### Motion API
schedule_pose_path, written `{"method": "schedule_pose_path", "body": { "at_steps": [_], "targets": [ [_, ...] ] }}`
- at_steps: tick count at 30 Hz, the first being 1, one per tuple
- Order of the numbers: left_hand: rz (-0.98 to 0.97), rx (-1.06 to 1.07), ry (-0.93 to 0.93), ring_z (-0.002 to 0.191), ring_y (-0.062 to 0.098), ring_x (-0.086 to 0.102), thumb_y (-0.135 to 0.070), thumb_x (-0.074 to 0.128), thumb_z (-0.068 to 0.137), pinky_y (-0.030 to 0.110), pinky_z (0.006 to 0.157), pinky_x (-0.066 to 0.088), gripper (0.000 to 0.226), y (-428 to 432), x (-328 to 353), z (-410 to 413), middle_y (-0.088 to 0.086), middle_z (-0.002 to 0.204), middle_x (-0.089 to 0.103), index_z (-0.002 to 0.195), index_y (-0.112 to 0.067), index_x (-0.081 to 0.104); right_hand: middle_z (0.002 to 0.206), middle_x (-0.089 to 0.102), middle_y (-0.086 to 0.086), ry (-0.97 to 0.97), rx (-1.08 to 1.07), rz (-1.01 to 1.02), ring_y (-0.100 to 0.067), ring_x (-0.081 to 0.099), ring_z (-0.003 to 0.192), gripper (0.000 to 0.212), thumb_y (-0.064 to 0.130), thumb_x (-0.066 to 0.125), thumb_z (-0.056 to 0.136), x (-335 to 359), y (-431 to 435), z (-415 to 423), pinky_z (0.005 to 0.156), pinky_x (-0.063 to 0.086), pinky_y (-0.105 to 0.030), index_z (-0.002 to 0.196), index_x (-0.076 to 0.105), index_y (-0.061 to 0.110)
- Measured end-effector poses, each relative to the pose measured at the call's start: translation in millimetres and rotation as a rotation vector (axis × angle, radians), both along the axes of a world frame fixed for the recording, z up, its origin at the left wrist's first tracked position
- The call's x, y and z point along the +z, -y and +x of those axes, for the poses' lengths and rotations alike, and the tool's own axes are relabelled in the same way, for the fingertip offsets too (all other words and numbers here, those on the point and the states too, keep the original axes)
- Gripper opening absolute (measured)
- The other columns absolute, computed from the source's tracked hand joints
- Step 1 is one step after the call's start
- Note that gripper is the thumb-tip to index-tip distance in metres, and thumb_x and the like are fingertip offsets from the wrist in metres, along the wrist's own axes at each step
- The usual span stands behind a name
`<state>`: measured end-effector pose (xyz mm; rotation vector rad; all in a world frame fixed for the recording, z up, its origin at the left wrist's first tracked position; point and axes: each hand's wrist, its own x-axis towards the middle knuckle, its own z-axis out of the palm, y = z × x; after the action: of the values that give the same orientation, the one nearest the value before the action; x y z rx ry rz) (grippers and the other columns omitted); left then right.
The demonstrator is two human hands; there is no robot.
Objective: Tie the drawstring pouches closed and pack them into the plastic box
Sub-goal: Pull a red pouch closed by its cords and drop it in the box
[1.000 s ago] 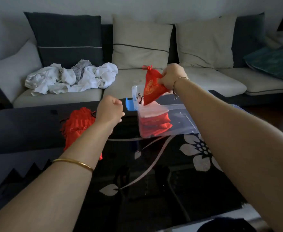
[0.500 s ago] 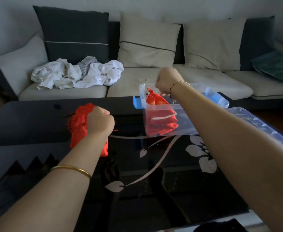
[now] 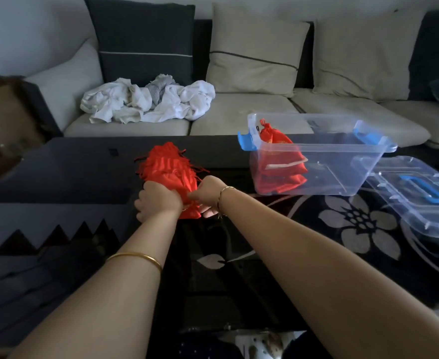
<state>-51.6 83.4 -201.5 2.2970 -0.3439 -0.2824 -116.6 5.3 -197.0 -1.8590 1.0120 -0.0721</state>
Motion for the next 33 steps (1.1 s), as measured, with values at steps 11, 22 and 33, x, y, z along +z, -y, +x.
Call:
{"method": "schedule_pose_path", "body": {
  "at_steps": [11,22,33],
  "targets": [
    [-0.321,-0.190,-0.221,0.099,0.029,0.058,-0.003,0.054,0.091,0.035,0.079,0.053,0.027,-2.4,8.6,-8.6,0.011,0.113,0.057,0.117,-0.007,0.058,0.058,0.050,-0.008,0.207,-0.204,0.293,-0.014,0.052,0.046,0.022,-0.001,0.053,0.087,-8.7,8.6,-15.1,0.044,0.041,-0.021,0.068,0.048,0.009],
    [-0.415,-0.590,-0.441,0.078,0.015,0.058,0.010,0.046,0.088,0.024,0.062,0.051,0.028,18.1,19.4,-57.4,0.005,0.084,0.058,0.084,-0.016,0.056,0.078,0.056,-0.007,0.327,-0.240,0.007,-0.015,0.058,0.061,0.041,-0.006,0.049,0.087,31.1,12.5,-120.2,0.051,0.050,-0.025,0.123,0.048,0.013],
    [-0.328,-0.672,-0.484,0.091,0.014,0.061,-0.022,0.066,0.087,0.026,0.064,0.047,0.006,28.9,23.6,-91.5,-0.001,0.091,0.067,0.081,-0.020,0.067,0.094,0.064,-0.020,0.265,-0.235,-0.127,-0.023,0.064,0.067,0.034,-0.003,0.055,0.086,17.1,19.6,-161.3,0.058,0.054,-0.030,0.118,0.050,0.007]
  ]
}}
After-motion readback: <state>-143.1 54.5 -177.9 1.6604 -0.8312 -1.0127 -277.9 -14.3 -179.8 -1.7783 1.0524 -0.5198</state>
